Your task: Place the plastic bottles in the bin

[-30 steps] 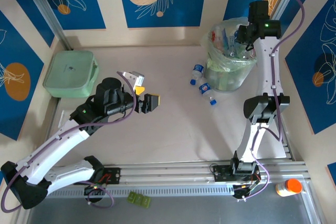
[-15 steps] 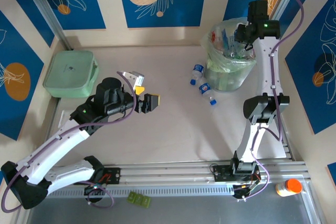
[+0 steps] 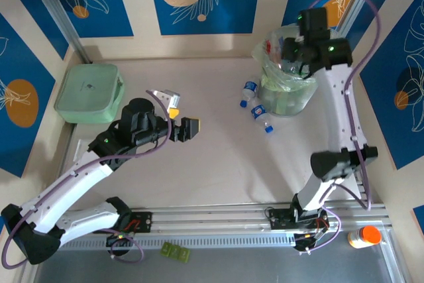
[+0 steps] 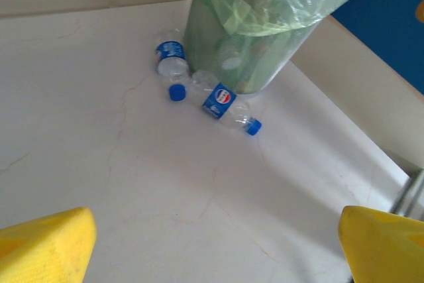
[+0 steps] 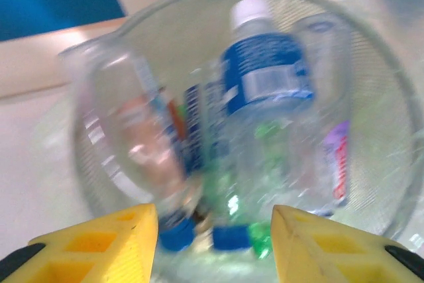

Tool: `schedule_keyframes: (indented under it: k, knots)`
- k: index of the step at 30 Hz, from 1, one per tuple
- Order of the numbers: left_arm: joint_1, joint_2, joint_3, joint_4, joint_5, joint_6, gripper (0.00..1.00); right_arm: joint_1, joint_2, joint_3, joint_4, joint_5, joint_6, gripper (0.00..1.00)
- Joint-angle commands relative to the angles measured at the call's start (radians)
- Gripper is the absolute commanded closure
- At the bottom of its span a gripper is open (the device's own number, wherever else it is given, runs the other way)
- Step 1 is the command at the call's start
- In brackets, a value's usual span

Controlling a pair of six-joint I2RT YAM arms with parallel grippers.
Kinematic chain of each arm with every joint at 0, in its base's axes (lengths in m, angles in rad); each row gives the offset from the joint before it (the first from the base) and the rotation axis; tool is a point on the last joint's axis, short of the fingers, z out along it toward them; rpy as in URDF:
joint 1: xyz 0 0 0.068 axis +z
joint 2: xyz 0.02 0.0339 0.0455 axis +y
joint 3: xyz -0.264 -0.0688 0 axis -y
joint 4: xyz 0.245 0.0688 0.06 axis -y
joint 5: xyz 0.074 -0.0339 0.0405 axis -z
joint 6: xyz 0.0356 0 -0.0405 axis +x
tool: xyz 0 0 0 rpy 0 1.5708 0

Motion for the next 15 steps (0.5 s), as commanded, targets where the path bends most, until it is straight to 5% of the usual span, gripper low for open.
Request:
schedule_keyframes:
  k: [1,7,15]
  knots:
    - [0.012,-0.027,0.013,-0.04,-0.101,-0.009,0.06,0.143,-0.107,-0.172,0.059,0.069,-0.031,0.52]
    - [0.019,-0.05,-0.013,-0.066,-0.182,-0.091,0.02,0.383,-0.184,-0.468,0.08,0.141,-0.022,0.52]
    - [0.084,0.005,-0.119,0.04,-0.009,-0.333,0.02,0.4,-0.019,-0.646,0.152,0.171,-0.009,0.4]
